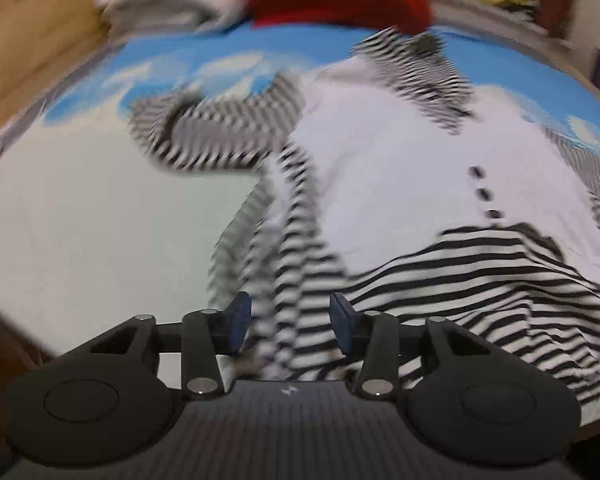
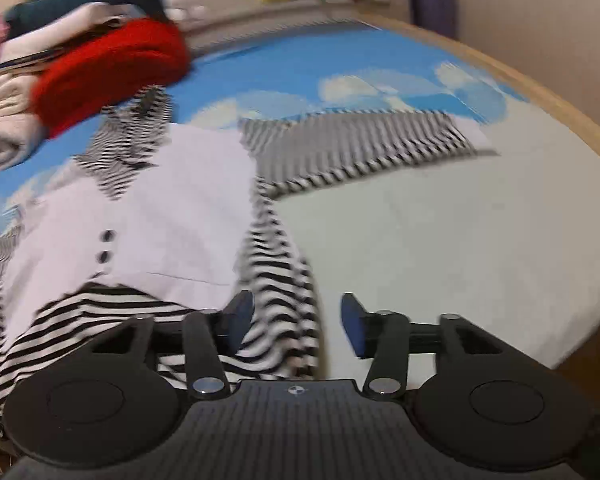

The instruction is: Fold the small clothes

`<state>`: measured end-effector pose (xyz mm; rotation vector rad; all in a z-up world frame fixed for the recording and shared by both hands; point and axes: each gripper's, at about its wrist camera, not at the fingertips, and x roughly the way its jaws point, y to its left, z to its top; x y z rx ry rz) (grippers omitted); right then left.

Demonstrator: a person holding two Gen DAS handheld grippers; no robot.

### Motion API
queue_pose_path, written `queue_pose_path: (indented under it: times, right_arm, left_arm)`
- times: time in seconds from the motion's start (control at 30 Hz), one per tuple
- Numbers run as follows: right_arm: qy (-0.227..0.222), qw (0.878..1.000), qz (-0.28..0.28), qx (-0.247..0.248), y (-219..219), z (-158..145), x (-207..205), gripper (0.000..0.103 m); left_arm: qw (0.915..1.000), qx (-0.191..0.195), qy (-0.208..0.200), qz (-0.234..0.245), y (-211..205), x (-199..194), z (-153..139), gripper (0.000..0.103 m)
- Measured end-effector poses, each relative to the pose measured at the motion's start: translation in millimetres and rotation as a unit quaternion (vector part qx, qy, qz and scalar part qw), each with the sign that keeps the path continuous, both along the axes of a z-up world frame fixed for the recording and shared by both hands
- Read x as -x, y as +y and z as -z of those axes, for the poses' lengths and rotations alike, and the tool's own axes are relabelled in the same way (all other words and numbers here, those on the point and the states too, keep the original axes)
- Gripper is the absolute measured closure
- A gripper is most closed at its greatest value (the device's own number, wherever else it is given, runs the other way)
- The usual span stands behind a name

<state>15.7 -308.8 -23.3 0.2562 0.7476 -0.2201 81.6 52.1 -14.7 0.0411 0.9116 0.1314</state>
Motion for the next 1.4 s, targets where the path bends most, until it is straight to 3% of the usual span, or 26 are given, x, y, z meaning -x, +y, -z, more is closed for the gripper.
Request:
queue_pose_path:
  times: [0.07, 0.13, 0.17, 0.2, 0.23, 0.33, 0.5, 0.67, 0.83, 1.13, 1.4]
  right_arm:
    - [0.02, 0.999, -0.034, -0.005, 13, 10, -6, 0.04]
    - [0.098, 0.993, -0.066, -0.004, 25, 34, -19, 0.031]
    - [0.151, 0.985, -0.08, 0.007, 30, 51, -25, 0.031]
    - [0.188, 0.979, -0.083, 0.016, 35, 64, -27, 0.031]
    - [0.195, 0.978, -0.078, 0.011, 35, 69, -25, 0.03]
    - [0.147, 0.987, -0.066, 0.014, 34, 48, -19, 0.031]
    - [0.049, 0.994, -0.082, 0.06, 49, 7, -7, 0.031]
    - [-0.013, 0.992, -0.091, 0.09, 62, -21, -1, 0.032]
    - [-0.081, 0.989, -0.091, 0.081, 59, -56, 15, 0.032]
    - [-0.106, 0.986, -0.109, 0.067, 44, -83, 1, 0.031]
    - [-0.105, 0.991, -0.073, 0.029, 38, -63, -13, 0.032]
  left_arm:
    - [0.9994, 0.016, 0.017, 0.025, -8, -4, 11, 0.047]
    - [0.9948, 0.027, 0.092, 0.034, -10, -14, 35, 0.038]
    - [0.9905, 0.017, 0.132, 0.034, -12, -17, 48, 0.039]
    - [0.9879, 0.004, 0.15, 0.038, -15, -18, 56, 0.04]
    - [0.9887, -0.002, 0.144, 0.042, -16, -17, 55, 0.039]
    - [0.9934, -0.007, 0.103, 0.05, -24, -15, 36, 0.036]
    - [0.997, 0.028, 0.049, 0.053, -20, -8, 13, 0.032]
    - [0.998, 0.047, 0.013, 0.04, -12, -7, 2, 0.032]
    - [0.997, 0.052, -0.043, 0.038, -9, -9, -10, 0.025]
    - [0.9958, 0.024, -0.072, 0.051, -22, -15, -11, 0.022]
    - [0.9966, 0.024, -0.067, 0.042, -25, -20, -7, 0.022]
